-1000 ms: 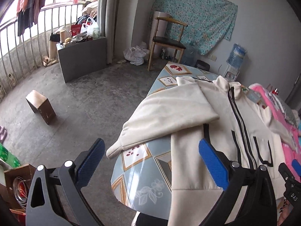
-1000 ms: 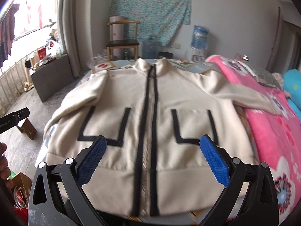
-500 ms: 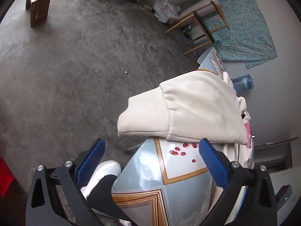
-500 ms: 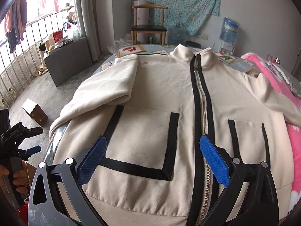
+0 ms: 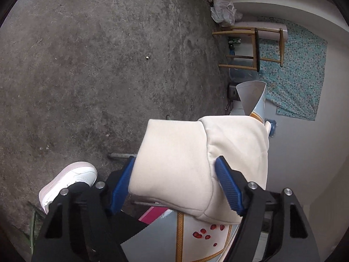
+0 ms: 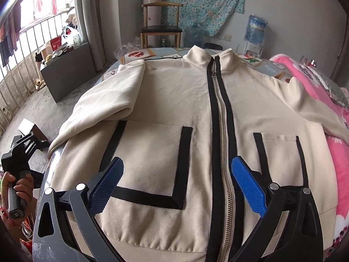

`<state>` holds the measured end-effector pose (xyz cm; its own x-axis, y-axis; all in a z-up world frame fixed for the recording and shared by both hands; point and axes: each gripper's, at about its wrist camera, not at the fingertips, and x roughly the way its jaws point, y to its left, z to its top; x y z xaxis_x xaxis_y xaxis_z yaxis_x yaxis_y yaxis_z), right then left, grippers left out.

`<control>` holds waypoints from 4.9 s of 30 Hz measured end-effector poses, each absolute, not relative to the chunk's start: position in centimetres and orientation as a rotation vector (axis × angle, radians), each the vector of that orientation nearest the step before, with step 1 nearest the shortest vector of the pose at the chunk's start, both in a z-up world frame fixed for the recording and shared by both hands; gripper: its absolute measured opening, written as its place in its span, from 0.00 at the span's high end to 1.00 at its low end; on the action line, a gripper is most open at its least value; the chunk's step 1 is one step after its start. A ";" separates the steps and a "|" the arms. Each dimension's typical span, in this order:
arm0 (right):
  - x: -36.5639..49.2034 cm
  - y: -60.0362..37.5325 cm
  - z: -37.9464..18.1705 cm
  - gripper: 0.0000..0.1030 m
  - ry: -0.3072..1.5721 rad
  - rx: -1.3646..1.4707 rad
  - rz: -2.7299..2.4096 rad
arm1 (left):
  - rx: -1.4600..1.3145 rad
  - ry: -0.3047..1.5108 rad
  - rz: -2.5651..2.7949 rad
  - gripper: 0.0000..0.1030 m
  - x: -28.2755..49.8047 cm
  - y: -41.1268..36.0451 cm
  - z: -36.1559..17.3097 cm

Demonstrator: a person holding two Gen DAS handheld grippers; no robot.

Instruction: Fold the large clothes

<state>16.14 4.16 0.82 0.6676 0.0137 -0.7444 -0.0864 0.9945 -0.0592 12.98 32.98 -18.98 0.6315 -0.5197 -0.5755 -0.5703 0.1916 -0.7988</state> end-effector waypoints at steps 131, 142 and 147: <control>33.2 -23.5 -2.7 0.53 1.179 0.465 0.047 | 0.026 1.014 0.066 0.55 21.5 8.0 -5.4; 30.9 -17.9 0.1 0.96 1.079 0.023 -0.109 | 0.008 1.009 0.065 0.55 21.5 8.0 -5.5; 29.5 -18.3 5.1 0.97 0.876 0.028 -0.179 | 0.004 1.009 0.069 0.55 21.4 8.1 -5.5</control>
